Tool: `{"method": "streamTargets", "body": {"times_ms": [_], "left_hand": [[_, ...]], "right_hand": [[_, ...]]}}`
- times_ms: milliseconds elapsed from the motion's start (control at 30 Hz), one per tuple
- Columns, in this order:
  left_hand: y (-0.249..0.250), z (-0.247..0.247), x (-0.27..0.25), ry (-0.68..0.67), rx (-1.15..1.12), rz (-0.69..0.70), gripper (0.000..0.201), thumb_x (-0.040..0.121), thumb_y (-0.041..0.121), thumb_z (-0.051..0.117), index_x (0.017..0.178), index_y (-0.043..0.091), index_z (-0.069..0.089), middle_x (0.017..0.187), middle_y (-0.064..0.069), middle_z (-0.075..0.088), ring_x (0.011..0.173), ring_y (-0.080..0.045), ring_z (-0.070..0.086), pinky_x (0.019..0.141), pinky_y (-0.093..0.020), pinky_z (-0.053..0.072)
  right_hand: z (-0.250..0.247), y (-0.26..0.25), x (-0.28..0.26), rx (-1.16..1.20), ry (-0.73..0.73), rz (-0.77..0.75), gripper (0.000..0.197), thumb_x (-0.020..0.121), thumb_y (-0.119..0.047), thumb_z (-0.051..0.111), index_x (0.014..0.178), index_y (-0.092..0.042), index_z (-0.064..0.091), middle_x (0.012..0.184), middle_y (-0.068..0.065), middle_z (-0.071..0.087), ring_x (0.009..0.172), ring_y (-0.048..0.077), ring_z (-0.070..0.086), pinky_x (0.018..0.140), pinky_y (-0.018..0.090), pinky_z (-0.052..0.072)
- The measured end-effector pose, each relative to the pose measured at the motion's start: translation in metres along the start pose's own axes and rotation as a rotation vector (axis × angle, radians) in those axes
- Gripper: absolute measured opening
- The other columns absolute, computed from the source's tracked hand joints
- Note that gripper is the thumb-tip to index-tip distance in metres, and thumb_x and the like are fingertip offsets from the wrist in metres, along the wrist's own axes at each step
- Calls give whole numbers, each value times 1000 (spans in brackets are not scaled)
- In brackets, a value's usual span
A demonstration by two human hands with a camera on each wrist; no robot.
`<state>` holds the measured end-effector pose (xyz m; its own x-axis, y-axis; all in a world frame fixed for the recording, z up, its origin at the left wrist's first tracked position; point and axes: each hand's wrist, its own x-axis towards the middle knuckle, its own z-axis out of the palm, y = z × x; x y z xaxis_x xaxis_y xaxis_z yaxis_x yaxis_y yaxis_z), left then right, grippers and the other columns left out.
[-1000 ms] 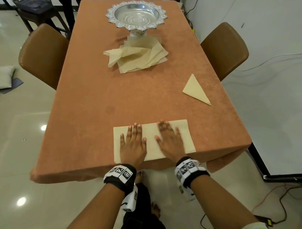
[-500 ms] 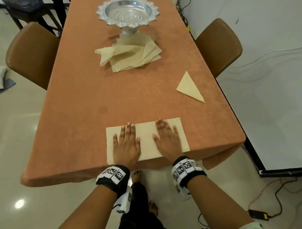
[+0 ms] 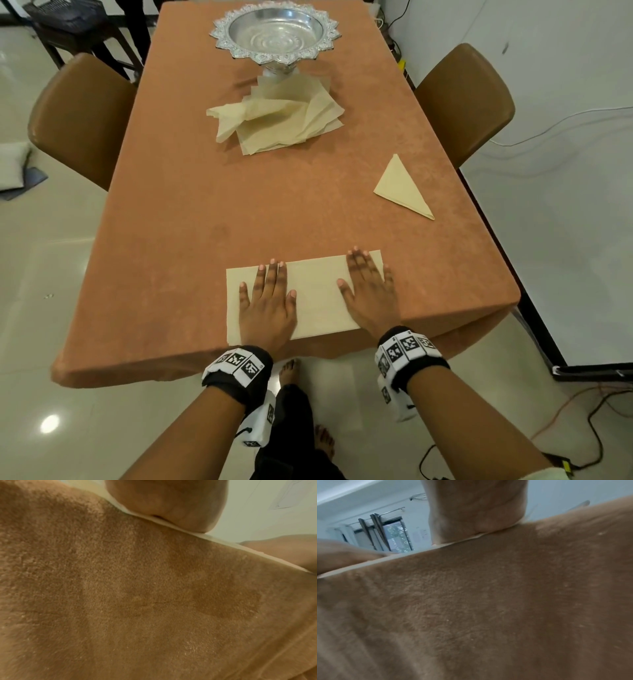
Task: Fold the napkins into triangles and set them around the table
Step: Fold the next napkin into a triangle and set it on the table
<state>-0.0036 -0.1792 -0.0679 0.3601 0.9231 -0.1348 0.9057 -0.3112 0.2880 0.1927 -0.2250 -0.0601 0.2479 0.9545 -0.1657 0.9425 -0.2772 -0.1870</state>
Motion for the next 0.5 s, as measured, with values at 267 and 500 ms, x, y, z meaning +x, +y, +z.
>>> {"method": "streamTargets", "body": {"times_ms": [267, 500], "left_hand": [[-3, -24, 6, 18, -10, -289, 63, 99, 44, 6, 152, 13, -8, 159, -7, -14, 146, -21, -14, 115, -53, -13], [34, 5, 0, -49, -8, -72, 68, 91, 52, 1, 153, 25, 3, 160, 6, -5, 148, -15, -3, 116, -48, -4]], "right_hand": [[-3, 12, -1, 12, 33, 35, 78, 83, -55, -4, 152, -20, 5, 159, -5, 1, 147, 13, 0, 116, 46, -1], [-1, 15, -1, 0, 57, 21, 77, 84, -55, -3, 152, -20, 4, 159, -5, 0, 147, 13, 0, 117, 46, -1]]}}
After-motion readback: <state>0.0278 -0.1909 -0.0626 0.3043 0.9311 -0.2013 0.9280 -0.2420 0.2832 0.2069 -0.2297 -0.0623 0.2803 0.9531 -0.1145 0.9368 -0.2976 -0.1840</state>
